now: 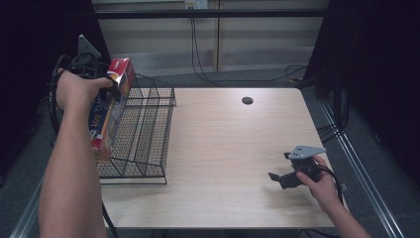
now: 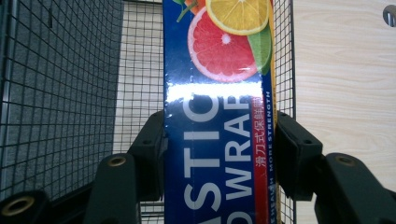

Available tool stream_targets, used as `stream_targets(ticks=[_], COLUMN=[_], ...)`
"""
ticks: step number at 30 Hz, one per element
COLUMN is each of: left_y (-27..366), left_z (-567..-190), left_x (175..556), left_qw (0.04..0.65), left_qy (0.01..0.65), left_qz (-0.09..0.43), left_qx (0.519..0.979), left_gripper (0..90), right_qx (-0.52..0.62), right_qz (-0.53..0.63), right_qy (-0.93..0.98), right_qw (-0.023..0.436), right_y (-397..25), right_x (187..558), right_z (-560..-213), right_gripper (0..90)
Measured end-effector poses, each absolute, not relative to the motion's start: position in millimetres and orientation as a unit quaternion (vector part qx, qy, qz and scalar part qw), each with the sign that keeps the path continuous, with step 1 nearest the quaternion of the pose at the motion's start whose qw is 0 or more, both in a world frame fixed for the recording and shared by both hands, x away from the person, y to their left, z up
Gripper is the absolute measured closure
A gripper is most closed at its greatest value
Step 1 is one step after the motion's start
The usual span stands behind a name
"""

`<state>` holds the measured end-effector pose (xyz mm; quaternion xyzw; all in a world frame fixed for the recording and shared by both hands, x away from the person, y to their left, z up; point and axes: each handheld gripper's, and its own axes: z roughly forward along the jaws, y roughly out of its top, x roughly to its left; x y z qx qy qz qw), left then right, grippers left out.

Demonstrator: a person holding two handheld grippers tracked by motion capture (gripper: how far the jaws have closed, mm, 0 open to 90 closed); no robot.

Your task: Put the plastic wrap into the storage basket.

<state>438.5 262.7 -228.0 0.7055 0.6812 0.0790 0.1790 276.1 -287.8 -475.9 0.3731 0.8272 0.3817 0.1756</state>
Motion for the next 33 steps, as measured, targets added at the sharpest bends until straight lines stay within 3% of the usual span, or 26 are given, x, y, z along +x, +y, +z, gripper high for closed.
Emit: stream_targets(ticks=[33], left_y=[289.5], left_z=[-263.3], left_x=[440.8], left_qw=[0.16], left_qy=[0.702], left_qz=[0.074], left_qx=[0.69], left_gripper=[44.6], right_qx=[0.368], right_qz=[0.379], right_qy=[0.831], right_qw=[0.174], right_y=[-283.0], right_x=[275.1], right_z=[-476.8], right_gripper=[2.6])
